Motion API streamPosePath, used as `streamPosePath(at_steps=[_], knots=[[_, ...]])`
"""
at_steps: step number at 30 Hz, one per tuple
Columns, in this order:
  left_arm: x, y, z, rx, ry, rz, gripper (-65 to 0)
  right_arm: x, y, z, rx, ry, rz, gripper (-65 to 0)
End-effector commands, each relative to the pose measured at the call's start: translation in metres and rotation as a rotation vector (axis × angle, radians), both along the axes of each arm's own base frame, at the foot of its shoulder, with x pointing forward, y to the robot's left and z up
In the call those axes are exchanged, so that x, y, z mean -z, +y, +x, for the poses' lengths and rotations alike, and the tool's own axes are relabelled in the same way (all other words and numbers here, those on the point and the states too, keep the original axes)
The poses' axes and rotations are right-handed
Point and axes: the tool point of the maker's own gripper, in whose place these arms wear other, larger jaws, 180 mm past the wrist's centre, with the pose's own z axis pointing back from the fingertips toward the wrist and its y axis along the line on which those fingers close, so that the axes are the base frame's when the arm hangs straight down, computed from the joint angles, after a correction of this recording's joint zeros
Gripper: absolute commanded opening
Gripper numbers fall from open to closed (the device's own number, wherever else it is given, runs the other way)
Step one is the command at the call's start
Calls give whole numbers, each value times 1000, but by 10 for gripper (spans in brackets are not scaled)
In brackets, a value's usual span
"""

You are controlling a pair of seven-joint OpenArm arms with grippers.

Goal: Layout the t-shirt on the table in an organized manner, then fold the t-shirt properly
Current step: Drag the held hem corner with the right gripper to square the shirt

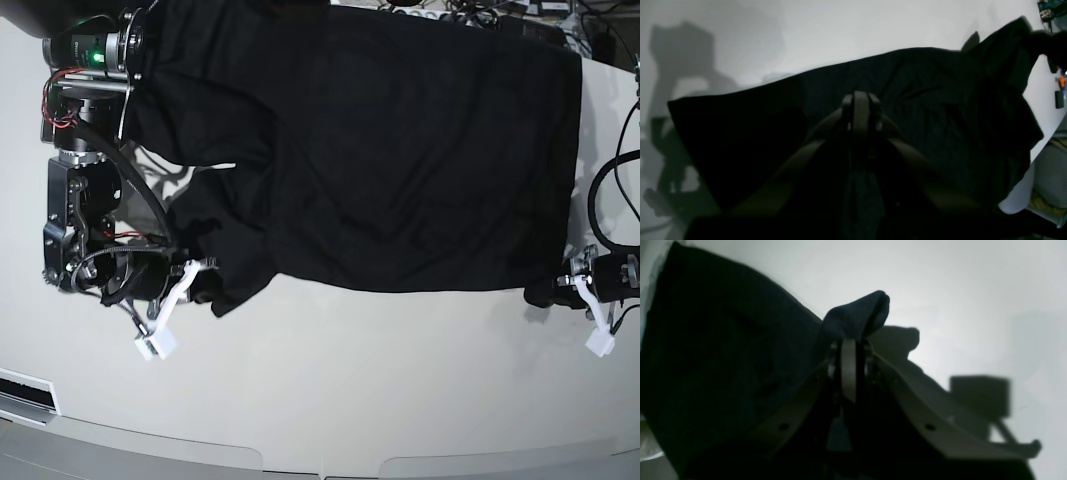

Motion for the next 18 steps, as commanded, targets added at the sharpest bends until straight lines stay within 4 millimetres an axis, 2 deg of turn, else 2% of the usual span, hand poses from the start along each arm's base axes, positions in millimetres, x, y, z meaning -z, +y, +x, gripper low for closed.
streamPosePath(at_steps=[1,10,14,18], knots=[[-24,7,14,-14,-73,-10,-650,-26,-2,17,1,-88,0,-650],[-25,7,14,-15,-73,-10,-650,-53,-1,26,-11,-175,-25,-650],[-24,7,14,-15,-73,-11,-650,-57,15,32,-79,-193,-76,-650],[-24,7,14,-14,-73,-10,-650,-58,33,39,-199,-222,-237,-650]])
